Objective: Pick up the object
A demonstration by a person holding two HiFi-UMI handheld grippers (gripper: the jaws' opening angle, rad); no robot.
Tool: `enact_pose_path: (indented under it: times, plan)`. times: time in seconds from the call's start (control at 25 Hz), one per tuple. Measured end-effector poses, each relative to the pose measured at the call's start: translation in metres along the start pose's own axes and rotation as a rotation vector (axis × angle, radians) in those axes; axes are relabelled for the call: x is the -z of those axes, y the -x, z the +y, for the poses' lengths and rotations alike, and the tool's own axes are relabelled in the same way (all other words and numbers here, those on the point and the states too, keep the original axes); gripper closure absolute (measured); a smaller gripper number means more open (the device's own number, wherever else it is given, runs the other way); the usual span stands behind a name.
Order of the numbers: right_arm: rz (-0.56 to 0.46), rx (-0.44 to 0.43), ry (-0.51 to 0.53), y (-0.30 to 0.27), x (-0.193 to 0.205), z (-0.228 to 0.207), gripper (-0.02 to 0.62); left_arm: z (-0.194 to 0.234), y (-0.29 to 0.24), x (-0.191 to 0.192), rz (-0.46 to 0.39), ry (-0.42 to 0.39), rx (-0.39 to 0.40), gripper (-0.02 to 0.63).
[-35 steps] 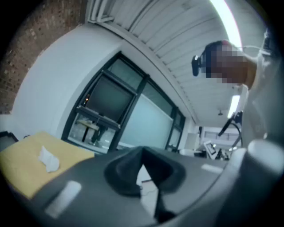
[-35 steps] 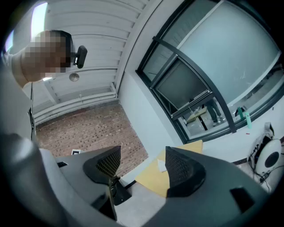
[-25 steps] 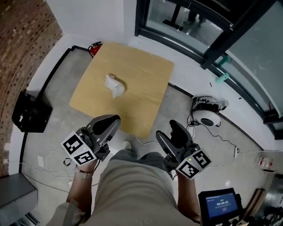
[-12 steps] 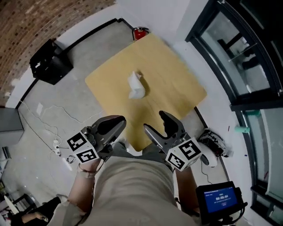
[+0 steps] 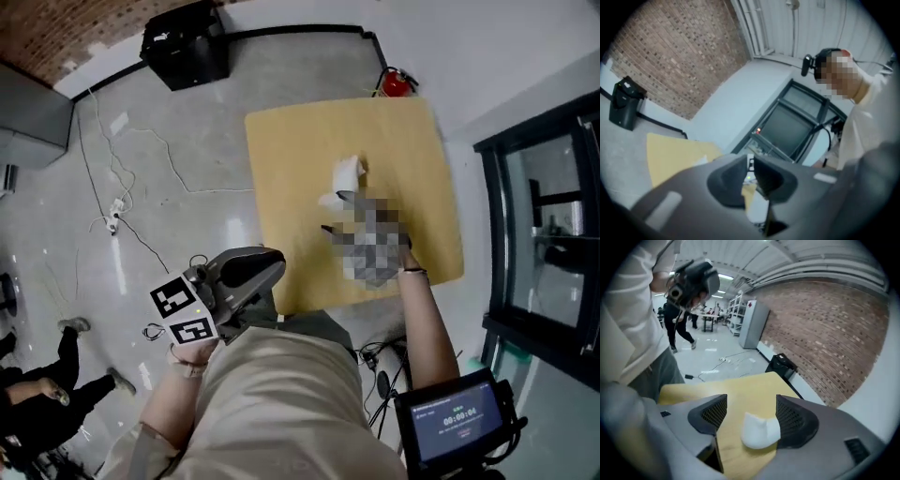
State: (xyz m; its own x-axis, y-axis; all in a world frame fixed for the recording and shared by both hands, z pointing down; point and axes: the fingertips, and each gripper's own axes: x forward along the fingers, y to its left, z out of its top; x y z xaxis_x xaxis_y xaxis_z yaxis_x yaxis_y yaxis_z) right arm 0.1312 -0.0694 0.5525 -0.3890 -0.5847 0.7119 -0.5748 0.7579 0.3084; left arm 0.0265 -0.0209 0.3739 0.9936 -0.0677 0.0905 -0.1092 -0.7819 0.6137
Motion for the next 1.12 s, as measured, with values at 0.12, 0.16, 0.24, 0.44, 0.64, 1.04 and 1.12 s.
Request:
enact_pose_path:
  times: [0.12, 0.16, 0.24, 0.44, 0.64, 1.04, 1.12]
  plan:
    - [0.077, -0.078, 0.091, -0.047, 0.026, 0.007, 0.272, 0.002, 0.014, -0.001, -0.037, 0.001, -0.021, 0.581]
    - [0.104, -0.101, 0.118, -0.062, 0.034, 0.010, 0.273, 0.004, 0.019, -0.001, -0.054, 0.008, -0.033, 0.581]
    - [0.153, -0.150, 0.164, -0.087, 0.047, 0.013, 0.273, 0.011, 0.026, 0.000, -0.091, 0.023, -0.059, 0.581]
    - [0.233, -0.181, 0.283, -0.115, 0.050, 0.019, 0.273, 0.026, 0.044, 0.000, -0.131, 0.053, -0.094, 0.581]
    - [0.341, -0.176, 0.491, -0.121, 0.061, 0.021, 0.287, 0.026, 0.049, -0.002, -0.141, 0.063, -0.095, 0.581]
    - [0.532, -0.150, 0.737, -0.136, 0.070, 0.025, 0.331, 0.036, 0.059, 0.001, -0.135, 0.083, -0.118, 0.581]
    - [0.545, -0.159, 0.688, -0.139, 0.066, 0.027, 0.342, 0.038, 0.064, 0.004, -0.136, 0.086, -0.121, 0.581]
